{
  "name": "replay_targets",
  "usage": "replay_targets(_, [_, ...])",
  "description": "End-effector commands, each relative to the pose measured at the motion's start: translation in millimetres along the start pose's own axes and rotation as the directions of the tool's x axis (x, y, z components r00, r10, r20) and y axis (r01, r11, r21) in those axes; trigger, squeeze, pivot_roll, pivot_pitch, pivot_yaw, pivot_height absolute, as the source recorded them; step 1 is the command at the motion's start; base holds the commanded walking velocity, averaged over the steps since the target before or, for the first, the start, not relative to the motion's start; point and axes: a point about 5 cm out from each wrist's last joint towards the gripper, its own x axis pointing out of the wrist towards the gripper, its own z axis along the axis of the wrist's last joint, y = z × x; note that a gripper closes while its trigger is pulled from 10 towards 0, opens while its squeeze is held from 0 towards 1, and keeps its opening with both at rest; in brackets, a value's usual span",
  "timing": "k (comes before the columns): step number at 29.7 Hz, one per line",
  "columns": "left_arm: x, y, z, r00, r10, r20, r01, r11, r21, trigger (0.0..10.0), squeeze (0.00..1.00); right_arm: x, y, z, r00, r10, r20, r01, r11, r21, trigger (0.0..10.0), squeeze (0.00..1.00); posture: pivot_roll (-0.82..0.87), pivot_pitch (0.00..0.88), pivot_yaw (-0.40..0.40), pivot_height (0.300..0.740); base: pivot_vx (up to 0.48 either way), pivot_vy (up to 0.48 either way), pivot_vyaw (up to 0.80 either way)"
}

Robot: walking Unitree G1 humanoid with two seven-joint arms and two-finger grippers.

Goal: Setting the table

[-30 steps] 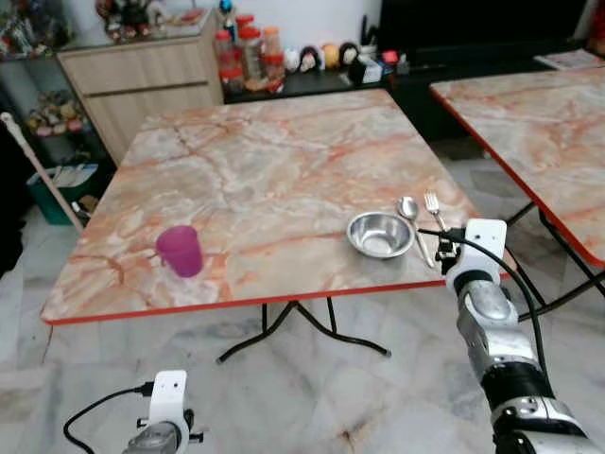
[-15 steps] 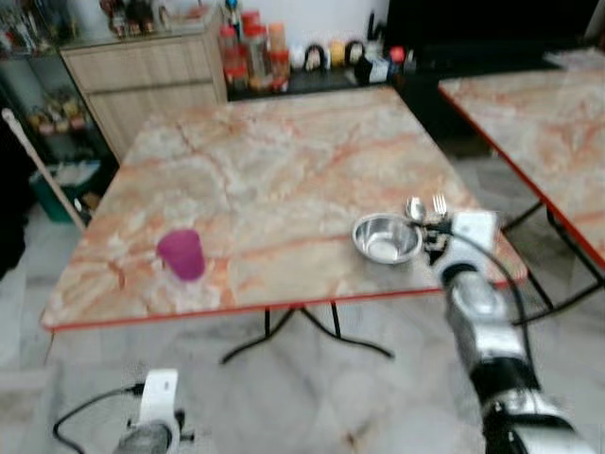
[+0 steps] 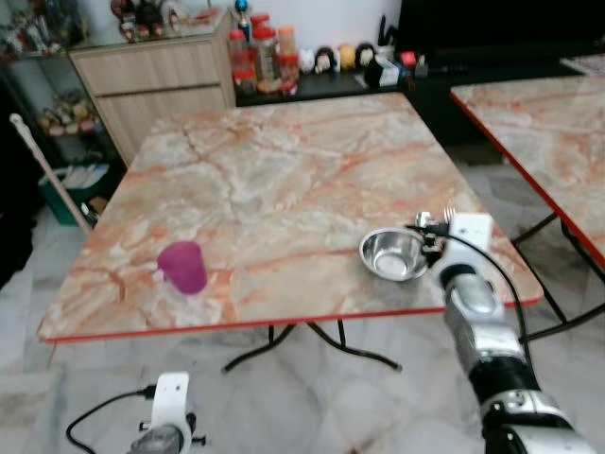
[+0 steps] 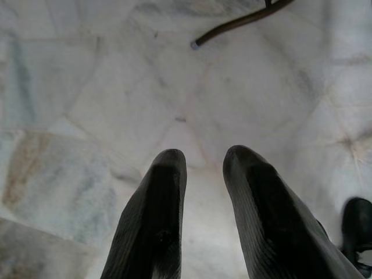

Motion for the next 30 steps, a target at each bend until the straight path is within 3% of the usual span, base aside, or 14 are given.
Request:
replay_targets(1, [0.5, -1.4, 3.5, 1.0, 0.002, 0.009, -0.002, 1.0, 0.01, 10.0, 0.0, 1.3, -7.0, 6.9, 1.0, -0.017, 0.021, 0.017, 1.0, 0.005, 10.0, 0.0, -0.08, 0.0, 0.078, 0.736, 0.285, 0.0, 0.0])
replay_targets(12, [0.5, 1.4, 4.4, 1.0, 0.012, 0.01, -0.012, 1.0, 0.007, 10.0, 0.0, 2.1, -4.3, 12.0, 0.999, -0.002, 0.037, 0.001, 1.0, 0.03, 10.0, 0.0, -0.08, 0.0, 0.078, 0.736, 0.026, 0.0, 0.0])
replay_targets(13, [0.5, 2.4, 4.9, 1.0, 0.013, 0.011, -0.013, 1.0, 0.006, 10.0, 0.0, 2.1, -4.2, 12.2, 0.999, -0.001, 0.038, 0.0, 1.0, 0.031, 10.0, 0.6, -0.08, 0.0, 0.078, 0.736, 0.0, 0.0, 0.0])
replay_targets(14, [0.5, 3.0, 5.2, 1.0, 0.013, 0.011, -0.013, 1.0, 0.006, 10.0, 0.0, 2.0, -4.2, 12.4, 0.999, 0.0, 0.038, -0.001, 1.0, 0.031, 10.0, 0.6, -0.08, 0.0, 0.078, 0.736, 0.0, 0.0, 0.0])
replay_targets(15, [0.5, 3.9, 5.6, 1.0, 0.014, 0.012, -0.014, 1.0, 0.007, 10.0, 0.0, 2.1, -4.2, 13.0, 0.999, 0.001, 0.04, -0.002, 0.999, 0.037, 10.0, 1.0, -0.08, 0.0, 0.078, 0.736, 0.0, 0.0, 0.0])
replay_targets(30, [0.0, 15.1, 7.8, 1.0, 0.022, 0.011, -0.022, 1.0, 0.011, 10.0, 0.0, 4.5, -2.4, 41.2, 0.997, -0.021, 0.072, 0.011, 0.99, 0.143, 10.0, 1.0, -0.09, 0.0, 0.08, 0.736, 0.0, 0.0, 0.0])
